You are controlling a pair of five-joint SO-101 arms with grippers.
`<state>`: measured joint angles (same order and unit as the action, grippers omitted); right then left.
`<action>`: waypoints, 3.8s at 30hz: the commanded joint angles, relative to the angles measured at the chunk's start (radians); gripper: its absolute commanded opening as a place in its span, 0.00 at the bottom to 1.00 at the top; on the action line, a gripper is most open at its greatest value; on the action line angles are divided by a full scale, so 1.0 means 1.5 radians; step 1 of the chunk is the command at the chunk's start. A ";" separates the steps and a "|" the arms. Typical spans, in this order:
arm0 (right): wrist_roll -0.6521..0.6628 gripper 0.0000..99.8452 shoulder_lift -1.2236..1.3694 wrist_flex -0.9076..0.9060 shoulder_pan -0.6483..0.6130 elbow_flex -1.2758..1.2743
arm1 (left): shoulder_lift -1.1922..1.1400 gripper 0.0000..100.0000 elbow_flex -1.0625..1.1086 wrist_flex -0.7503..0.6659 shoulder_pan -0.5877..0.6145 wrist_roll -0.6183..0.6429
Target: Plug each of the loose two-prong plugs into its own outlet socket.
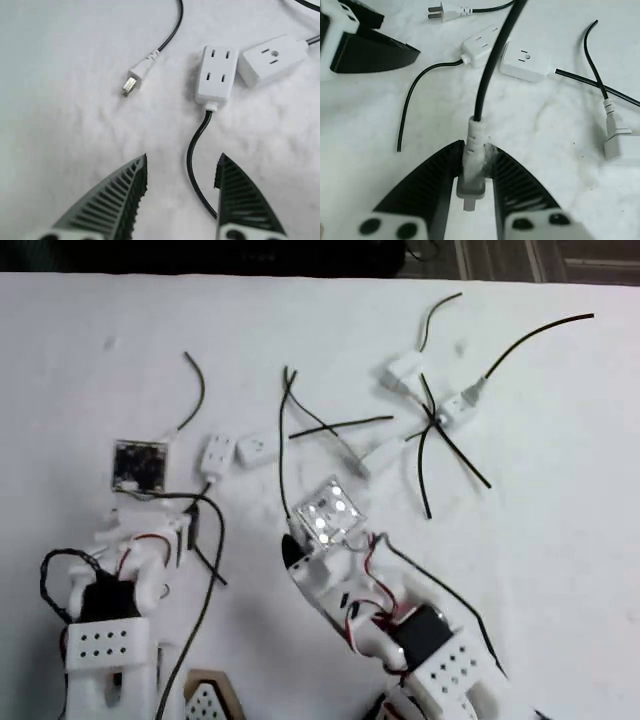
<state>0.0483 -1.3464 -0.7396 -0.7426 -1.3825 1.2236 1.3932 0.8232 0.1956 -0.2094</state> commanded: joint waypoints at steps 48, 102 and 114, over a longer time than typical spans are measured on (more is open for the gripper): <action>-0.018 0.02 -0.182 0.026 0.030 -0.099 | -0.019 0.20 -0.280 0.140 -0.053 -0.097; -0.017 0.02 -0.182 0.031 0.064 -0.099 | -0.728 0.12 -0.551 0.196 -0.145 -0.155; 0.031 0.02 -0.182 0.037 0.084 -0.103 | -0.410 0.18 -0.293 0.286 -0.262 -0.191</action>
<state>0.0514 -1.5980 -0.6966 -0.6245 -1.5466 0.5194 0.9175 1.1991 -0.1649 -0.4887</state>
